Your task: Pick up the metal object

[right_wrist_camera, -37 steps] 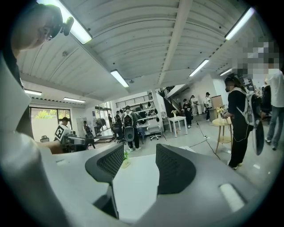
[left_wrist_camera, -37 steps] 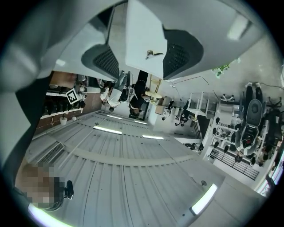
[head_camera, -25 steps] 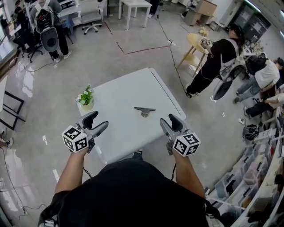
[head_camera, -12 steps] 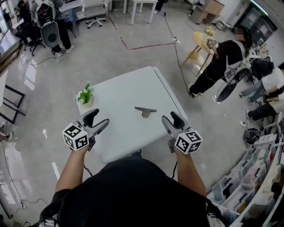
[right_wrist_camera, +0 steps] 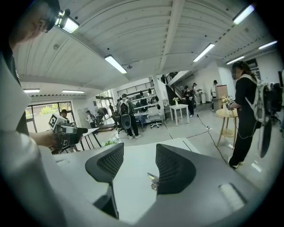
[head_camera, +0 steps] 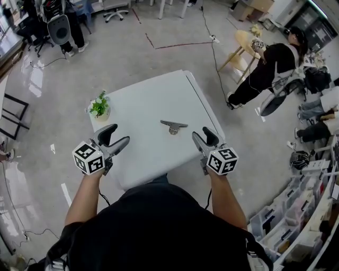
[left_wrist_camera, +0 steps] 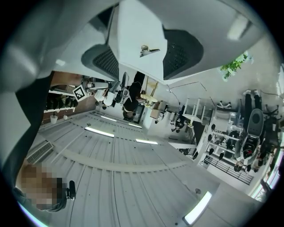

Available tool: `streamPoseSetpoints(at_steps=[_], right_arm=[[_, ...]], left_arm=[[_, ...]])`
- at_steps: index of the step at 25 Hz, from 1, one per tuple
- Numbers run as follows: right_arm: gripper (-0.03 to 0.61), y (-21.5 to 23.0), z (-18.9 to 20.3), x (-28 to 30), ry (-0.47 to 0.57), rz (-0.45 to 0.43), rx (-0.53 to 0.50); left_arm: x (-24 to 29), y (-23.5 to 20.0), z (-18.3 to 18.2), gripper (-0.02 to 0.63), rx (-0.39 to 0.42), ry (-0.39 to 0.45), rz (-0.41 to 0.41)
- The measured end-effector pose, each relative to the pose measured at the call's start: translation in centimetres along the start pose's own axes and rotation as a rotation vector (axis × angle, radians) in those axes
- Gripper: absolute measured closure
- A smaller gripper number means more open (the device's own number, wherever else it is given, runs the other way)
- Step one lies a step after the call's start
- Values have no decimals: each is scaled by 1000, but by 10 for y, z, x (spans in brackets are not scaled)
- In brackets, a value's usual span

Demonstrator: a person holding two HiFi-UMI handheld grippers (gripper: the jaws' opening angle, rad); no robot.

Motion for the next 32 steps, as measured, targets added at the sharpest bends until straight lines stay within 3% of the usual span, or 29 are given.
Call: streamPoseSetpoints(at_steps=[19, 32], right_arm=[[321, 35, 51, 83, -232, 20, -99], [321, 63, 89, 132, -353, -13, -79]], left_arm=[[14, -27, 4, 313, -39, -44, -18], [38, -42, 5, 313, -75, -62, -37]])
Point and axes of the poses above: the fingertips, and each gripper's own axes: x forward along the fingers, y to its right, z out of its underside, the point moved 2 cm from there along -x, backward along the fingers, and after that the axes turned 11 degrees about -y, right-handed, at the moved point
